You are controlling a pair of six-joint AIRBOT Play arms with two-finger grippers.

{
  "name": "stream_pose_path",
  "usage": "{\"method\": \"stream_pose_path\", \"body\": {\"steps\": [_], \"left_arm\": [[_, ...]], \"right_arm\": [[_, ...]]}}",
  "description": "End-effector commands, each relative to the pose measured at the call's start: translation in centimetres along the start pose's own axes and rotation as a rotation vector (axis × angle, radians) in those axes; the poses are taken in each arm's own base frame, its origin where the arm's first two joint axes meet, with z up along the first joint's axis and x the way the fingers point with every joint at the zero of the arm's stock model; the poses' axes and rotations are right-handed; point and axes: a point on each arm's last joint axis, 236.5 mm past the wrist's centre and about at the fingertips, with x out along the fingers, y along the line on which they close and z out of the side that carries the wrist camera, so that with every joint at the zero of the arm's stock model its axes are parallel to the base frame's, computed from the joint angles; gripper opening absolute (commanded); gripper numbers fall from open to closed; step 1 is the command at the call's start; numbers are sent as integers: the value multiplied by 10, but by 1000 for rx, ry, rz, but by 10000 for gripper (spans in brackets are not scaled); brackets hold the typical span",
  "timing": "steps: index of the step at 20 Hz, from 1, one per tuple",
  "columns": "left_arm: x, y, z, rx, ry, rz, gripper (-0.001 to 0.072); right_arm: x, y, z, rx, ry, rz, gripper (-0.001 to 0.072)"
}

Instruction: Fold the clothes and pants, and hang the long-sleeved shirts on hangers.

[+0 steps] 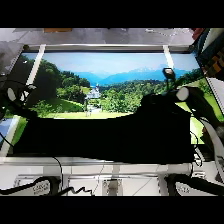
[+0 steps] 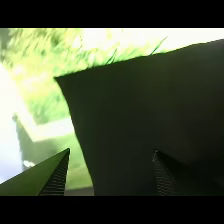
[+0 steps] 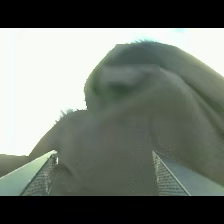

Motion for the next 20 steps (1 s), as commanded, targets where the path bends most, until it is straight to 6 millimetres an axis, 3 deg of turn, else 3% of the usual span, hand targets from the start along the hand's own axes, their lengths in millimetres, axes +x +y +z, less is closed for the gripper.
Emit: {"method": "stream_pose_path", "body": {"steps": [1,4,5,8,12,16,20], "left_arm": [[-4,-11,19,33,-43,-1,578],[-5,-16,27,37,-68,-9,578],[-5,-16,29,38,-73,-7,578],[-5,-18,32,32,-86,-14,578],[-5,-19,33,30,-91,-18,578],[-3,-19,34,31,-90,-20,578],[2,-21,33,32,-79,-29,578]], "right_arm": [[38,17,13,103,48,1,665],[52,-7,23,189,90,-100,655],[54,-13,20,194,124,-132,618],[64,-23,10,243,203,-172,615],[75,-12,21,258,192,-137,614],[92,23,12,325,240,-22,613],[112,16,-6,311,293,-57,576]]}}
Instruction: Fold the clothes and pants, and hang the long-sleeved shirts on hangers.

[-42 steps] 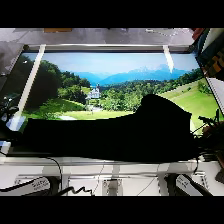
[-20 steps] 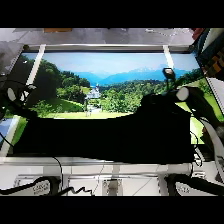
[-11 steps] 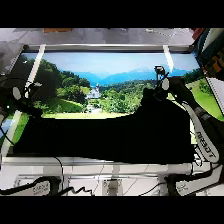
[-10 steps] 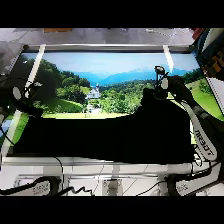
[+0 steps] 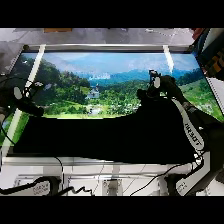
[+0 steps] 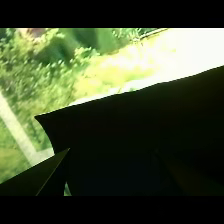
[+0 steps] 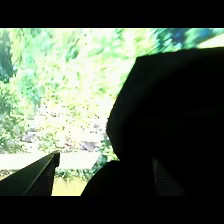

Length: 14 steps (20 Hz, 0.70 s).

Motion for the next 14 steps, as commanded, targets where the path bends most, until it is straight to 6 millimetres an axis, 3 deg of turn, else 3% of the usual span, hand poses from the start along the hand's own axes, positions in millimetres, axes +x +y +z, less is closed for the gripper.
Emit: {"method": "stream_pose_path", "body": {"steps": [1,4,8,11,14], "left_arm": [[3,-1,0,2,6,-5,578],[3,-1,0,2,6,-6,578],[3,-1,0,2,6,-6,578],[3,-1,0,2,6,-6,578],[3,-1,0,2,6,-6,578]], "right_arm": [[21,-5,-8,35,43,-17,563],[33,-18,-3,52,27,-49,540],[34,-18,29,76,-109,-42,255],[34,-15,39,75,-153,-26,44],[33,-11,43,77,-169,-13,22]]}}
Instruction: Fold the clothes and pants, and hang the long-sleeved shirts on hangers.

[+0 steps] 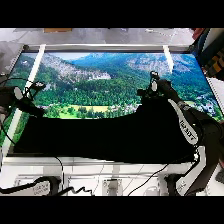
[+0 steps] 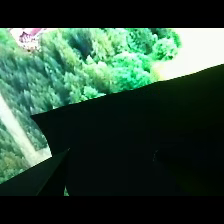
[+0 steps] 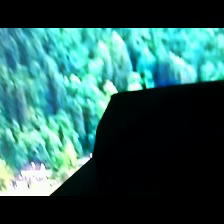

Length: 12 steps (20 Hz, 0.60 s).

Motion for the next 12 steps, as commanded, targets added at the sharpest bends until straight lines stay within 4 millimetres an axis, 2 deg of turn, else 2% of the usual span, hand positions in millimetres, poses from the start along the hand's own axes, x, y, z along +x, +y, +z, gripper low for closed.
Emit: {"method": "stream_pose_path", "body": {"steps": [1,4,7,9,12], "left_arm": [[0,0,0,1,0,-1,578],[0,-1,1,0,-1,-3,578],[0,-10,7,-22,-30,-41,578],[0,-12,9,-27,-35,-49,578],[0,-12,9,-27,-35,-49,578]], "right_arm": [[-3,9,9,14,-38,32,21],[-29,36,22,-33,-70,79,21],[-84,72,38,-186,-137,132,20],[-125,90,34,-314,-151,165,20],[-183,96,10,-457,-119,176,20]]}}
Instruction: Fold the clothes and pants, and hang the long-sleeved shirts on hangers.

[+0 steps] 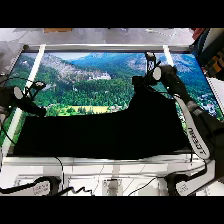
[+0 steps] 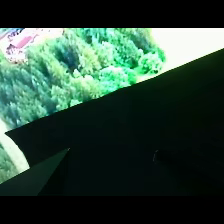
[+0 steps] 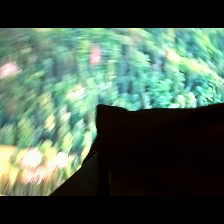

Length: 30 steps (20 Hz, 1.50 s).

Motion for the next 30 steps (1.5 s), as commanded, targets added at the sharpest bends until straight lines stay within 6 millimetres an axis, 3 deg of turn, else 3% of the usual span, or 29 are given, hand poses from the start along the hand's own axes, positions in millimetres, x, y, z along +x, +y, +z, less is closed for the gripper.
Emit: {"method": "stream_pose_path", "body": {"steps": [1,3,5,10,12,15,18,21,24,26,30], "left_arm": [[0,-3,2,-4,-7,-10,578],[0,-3,2,-5,-7,-11,578],[0,-4,3,-8,-11,-17,578],[-3,-30,23,-73,-94,-130,578],[-9,-49,41,-125,-159,-220,577],[-27,-81,74,-224,-283,-391,577],[-64,-117,119,-312,-447,-609,577],[-92,-167,148,-282,-508,-743,578],[-102,-241,165,-170,-484,-796,578],[-101,-295,173,-176,-429,-843,578],[-81,-399,160,-135,-271,-914,579]], "right_arm": [[-66,23,-19,-191,73,36,20],[-95,13,-51,-245,202,15,21],[-113,-8,-86,-266,346,-55,21],[-129,-33,-174,-236,608,-103,21],[-142,-42,-221,-205,744,-120,21],[-172,-48,-276,-161,886,-132,21],[-188,-42,-303,-120,880,-104,21],[-199,-22,-318,-100,866,-5,21],[-205,-15,-326,-96,855,33,21],[-206,-13,-331,-93,866,45,21],[-202,-13,-331,-93,857,48,22]]}}
